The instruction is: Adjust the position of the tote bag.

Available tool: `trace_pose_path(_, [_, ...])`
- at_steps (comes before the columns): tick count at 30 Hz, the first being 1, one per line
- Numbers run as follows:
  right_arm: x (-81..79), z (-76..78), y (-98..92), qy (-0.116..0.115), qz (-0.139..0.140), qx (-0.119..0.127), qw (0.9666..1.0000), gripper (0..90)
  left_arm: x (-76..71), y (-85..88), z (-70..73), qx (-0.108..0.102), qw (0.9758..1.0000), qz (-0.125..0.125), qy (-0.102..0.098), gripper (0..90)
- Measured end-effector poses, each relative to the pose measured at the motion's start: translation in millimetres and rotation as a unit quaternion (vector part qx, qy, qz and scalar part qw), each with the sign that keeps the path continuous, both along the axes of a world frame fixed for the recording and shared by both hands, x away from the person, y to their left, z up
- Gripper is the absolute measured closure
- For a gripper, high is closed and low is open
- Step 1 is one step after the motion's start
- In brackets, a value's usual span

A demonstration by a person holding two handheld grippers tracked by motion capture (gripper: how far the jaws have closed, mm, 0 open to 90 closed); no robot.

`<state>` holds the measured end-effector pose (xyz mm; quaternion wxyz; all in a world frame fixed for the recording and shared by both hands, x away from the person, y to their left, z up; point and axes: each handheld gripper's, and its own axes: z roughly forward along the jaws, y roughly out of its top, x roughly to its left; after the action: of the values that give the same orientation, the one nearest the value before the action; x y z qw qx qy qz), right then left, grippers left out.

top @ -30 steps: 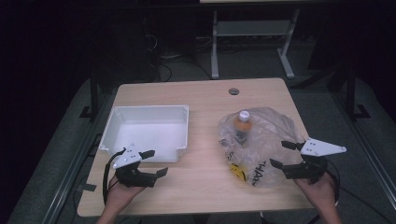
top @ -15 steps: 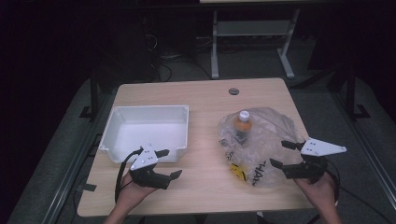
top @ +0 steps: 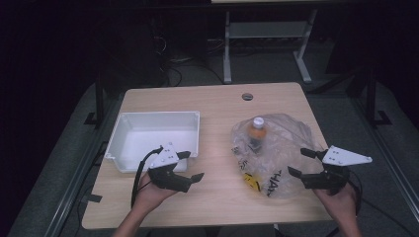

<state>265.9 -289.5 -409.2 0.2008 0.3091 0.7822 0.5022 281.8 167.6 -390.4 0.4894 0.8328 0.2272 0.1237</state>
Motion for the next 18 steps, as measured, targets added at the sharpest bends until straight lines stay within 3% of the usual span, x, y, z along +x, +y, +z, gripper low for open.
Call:
trace_pose_path(3, [0.3, 0.2, 0.1, 0.0, 0.002, 0.003, 1.0, 20.1, 1.3, -10.2, 1.4, 0.003, 0.9999, -0.009, -0.001, 16.4])
trace_pose_path(4, [0.8, 0.7, 1.0, -0.001, 0.004, 0.001, 1.0, 20.4, 2.1, -21.0, 3.4, 0.017, 0.9997, -0.019, -0.005, 16.4])
trace_pose_path(5, [0.8, 0.7, 1.0, -0.001, 0.004, 0.001, 1.0, 20.4, 2.1, -21.0, 3.4, 0.017, 0.9997, -0.019, -0.005, 16.5])
trace_pose_path(8, [0.2, 0.2, 3.2, 0.001, 0.009, -0.003, 1.0, 20.5, 6.4, -37.7, 8.9, 0.029, 0.9987, -0.041, 0.005, 16.4])
trace_pose_path(11, [0.0, 0.2, 2.6, 0.001, 0.011, -0.003, 0.9999, 20.6, 9.5, -42.6, 12.0, 0.021, 0.9985, -0.048, 0.013, 16.5])
trace_pose_path(18, [0.4, 0.3, -2.6, 0.002, 0.008, 0.009, 0.9999, 20.9, 17.8, -59.7, 17.7, 0.031, 0.9971, -0.067, 0.021, 16.8])
